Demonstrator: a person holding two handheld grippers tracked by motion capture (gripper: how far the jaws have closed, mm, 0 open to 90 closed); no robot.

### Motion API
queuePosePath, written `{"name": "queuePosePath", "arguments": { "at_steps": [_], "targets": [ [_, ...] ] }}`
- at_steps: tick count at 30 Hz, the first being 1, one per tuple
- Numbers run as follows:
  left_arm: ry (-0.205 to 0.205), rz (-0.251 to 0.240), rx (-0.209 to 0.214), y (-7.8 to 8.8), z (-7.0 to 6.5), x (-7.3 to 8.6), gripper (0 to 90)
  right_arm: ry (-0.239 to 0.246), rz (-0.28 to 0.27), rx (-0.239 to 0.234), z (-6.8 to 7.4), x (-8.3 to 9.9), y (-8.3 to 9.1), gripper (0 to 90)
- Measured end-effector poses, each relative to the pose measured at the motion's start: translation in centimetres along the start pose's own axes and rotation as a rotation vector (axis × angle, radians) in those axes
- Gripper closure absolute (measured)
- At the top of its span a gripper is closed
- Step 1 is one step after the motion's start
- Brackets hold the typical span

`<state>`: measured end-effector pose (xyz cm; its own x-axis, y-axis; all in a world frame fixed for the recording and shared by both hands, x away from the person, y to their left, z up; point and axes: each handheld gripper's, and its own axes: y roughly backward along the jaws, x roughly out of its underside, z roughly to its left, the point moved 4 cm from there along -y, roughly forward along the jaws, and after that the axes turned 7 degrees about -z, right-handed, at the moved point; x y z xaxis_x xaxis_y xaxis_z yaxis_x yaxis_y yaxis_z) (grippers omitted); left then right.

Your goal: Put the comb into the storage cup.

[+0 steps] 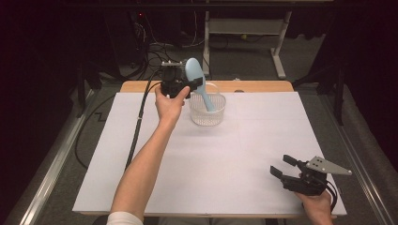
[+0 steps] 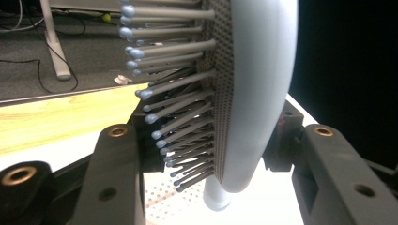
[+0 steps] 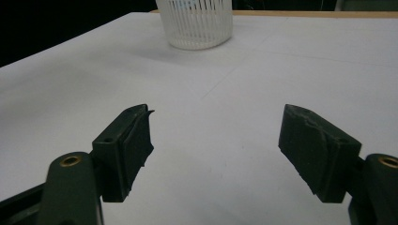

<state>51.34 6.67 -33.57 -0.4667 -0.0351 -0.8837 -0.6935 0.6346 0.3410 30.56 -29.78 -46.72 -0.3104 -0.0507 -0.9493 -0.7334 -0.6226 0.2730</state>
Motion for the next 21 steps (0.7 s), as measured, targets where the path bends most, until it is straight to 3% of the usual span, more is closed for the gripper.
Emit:
{"name": "queuePosePath", "arguments": {
  "at_steps": [21],
  "targets": [
    [0.006, 0.005, -0.013, -1.3, -0.1, 1.2, 52.0, 0.010, 0.000, -0.002, 0.1, 0.0, 0.0, 26.6]
  ]
}}
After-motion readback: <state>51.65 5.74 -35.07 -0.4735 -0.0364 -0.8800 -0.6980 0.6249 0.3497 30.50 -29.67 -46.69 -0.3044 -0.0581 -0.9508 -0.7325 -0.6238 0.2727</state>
